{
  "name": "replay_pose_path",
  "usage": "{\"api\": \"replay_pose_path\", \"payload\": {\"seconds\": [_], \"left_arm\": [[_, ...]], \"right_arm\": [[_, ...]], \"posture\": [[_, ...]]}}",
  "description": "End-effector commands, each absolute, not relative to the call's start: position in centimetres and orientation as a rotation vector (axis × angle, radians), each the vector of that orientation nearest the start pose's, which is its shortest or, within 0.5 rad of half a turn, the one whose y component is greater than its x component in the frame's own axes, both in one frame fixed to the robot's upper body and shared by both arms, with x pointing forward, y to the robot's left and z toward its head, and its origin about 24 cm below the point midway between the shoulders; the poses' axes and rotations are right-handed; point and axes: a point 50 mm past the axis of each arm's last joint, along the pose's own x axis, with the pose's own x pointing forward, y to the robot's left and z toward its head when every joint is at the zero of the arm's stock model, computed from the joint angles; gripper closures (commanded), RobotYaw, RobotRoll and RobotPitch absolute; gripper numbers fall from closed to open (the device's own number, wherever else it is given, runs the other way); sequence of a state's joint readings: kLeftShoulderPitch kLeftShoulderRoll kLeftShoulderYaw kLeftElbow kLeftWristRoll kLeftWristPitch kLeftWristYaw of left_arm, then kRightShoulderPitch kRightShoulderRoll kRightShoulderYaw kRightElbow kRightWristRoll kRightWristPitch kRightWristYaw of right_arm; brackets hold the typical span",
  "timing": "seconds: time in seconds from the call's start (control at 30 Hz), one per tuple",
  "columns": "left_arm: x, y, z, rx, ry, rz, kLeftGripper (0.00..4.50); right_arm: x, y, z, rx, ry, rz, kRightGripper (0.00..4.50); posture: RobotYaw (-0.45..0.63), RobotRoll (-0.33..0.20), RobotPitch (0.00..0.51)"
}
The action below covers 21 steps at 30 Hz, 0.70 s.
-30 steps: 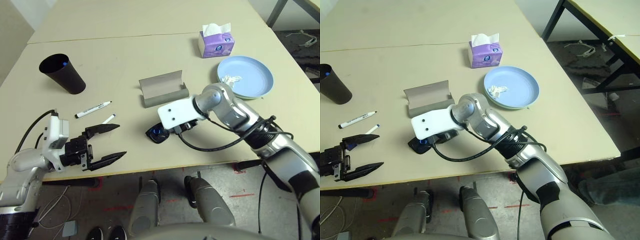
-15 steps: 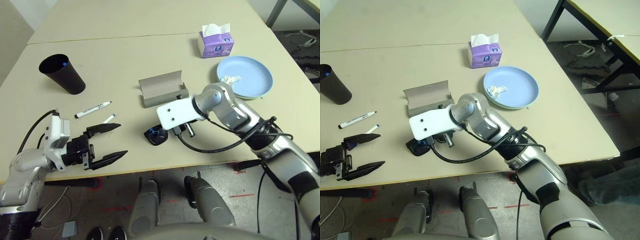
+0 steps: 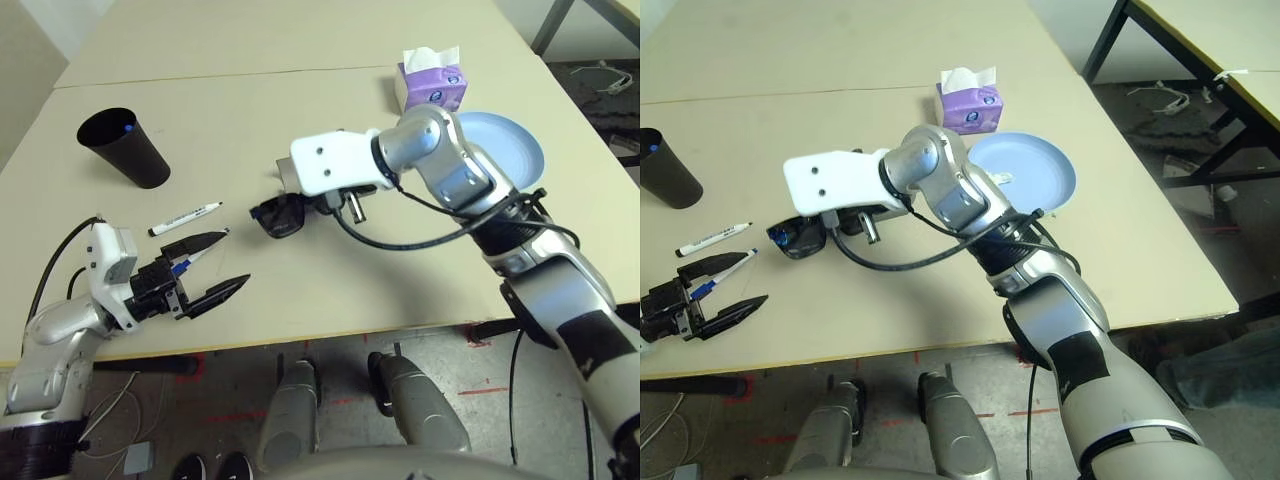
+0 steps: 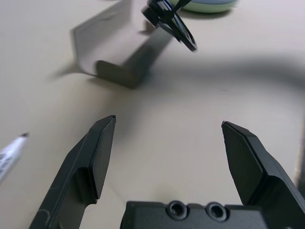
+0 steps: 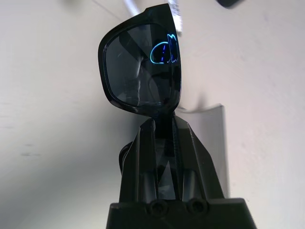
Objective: Organize and tidy the items on the table.
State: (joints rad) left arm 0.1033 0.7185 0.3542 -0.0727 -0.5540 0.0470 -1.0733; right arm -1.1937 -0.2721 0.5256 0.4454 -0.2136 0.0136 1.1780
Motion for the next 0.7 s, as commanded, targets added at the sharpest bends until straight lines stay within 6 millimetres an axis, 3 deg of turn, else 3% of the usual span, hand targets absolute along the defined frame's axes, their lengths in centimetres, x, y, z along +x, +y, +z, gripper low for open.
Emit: {"api": "replay_pose_path", "payload": {"seconds": [0.03, 0.33, 0.7], "left_arm": [[21.1, 29.1, 12.5, 0.232, -0.002, -0.73, 0.0], [21.9, 27.4, 12.0, 0.226, -0.032, -0.674, 0.0], [21.9, 27.5, 12.2, 0.217, -0.05, -0.678, 0.0]], "right_arm": [[35.0, -0.8, 23.3, -1.226, -0.164, 1.375, 4.27], [38.0, -1.4, 22.9, -1.24, -0.178, 1.165, 4.27], [38.7, -1.8, 22.3, -1.22, -0.144, 1.143, 4.27]], "posture": [[-0.11, 0.0, 0.22], [-0.1, 0.0, 0.224], [-0.1, 0.0, 0.226]]}}
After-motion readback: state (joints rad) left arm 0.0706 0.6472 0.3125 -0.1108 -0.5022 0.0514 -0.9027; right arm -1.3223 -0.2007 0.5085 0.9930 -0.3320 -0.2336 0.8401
